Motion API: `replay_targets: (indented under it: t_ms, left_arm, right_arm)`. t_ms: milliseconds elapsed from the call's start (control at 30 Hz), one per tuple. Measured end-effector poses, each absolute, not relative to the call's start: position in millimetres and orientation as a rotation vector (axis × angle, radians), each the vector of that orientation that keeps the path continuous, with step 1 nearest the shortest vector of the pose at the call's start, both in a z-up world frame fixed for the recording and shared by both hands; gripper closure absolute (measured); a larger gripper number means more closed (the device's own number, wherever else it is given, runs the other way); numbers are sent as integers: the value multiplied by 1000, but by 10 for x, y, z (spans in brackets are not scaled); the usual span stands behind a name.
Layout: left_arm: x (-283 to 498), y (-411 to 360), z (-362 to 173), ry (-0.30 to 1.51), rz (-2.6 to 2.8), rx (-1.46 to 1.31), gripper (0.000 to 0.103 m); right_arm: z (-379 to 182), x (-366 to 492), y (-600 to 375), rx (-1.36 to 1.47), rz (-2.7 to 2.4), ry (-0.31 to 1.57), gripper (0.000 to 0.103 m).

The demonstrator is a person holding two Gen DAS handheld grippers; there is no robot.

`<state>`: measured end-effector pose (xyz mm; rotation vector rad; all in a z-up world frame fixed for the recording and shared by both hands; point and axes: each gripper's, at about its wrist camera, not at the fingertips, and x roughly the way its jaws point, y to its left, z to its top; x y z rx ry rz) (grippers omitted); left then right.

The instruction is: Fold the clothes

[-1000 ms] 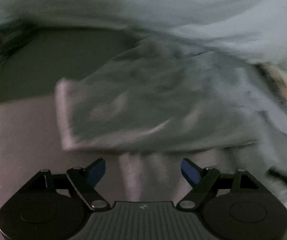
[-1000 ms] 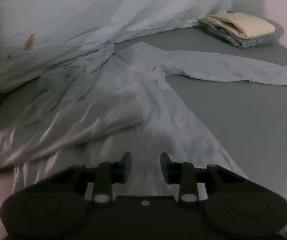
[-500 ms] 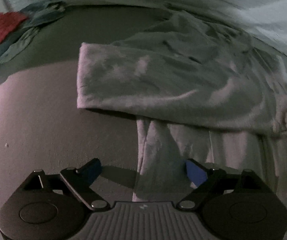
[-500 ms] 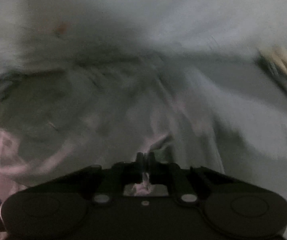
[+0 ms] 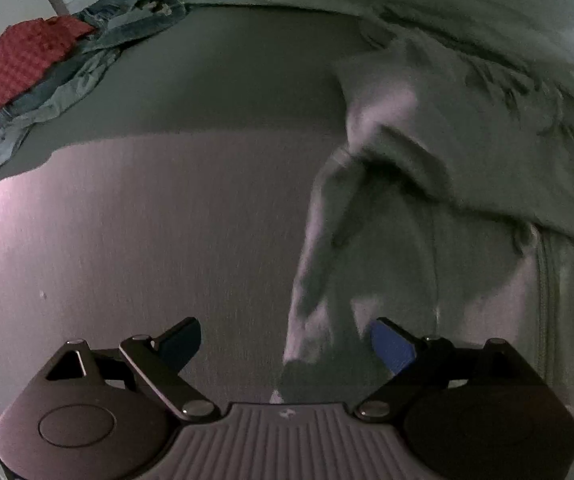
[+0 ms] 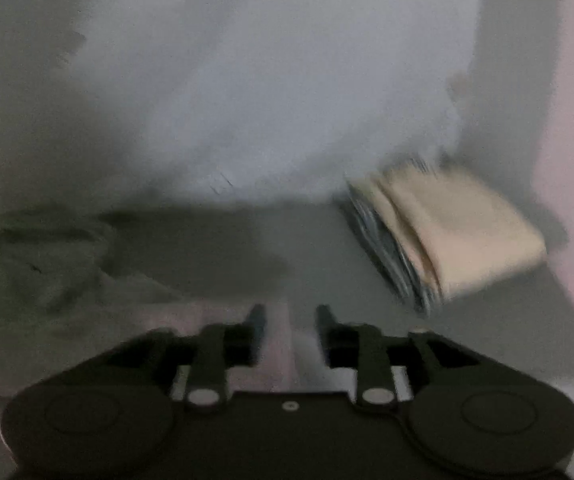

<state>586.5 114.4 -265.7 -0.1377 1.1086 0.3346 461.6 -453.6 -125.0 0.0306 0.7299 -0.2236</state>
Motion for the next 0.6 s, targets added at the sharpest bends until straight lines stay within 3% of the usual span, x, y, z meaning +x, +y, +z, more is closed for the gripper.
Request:
replay_targets:
  t_ms: [167,367,600]
  left_arm:
    - [6207,1214,-2542,1071,284,-93,10]
    - [6464,801,-2748,1014,213,285,6]
    - [6135,1078,-2704,1034,391,150,6]
  right_arm:
    - [-1679,4525,-4676,219,-299,801,62]
    - [-1796,4689,-4529,285,-293,810,52]
    - [-1873,4855,-4411,204,-288,859,52]
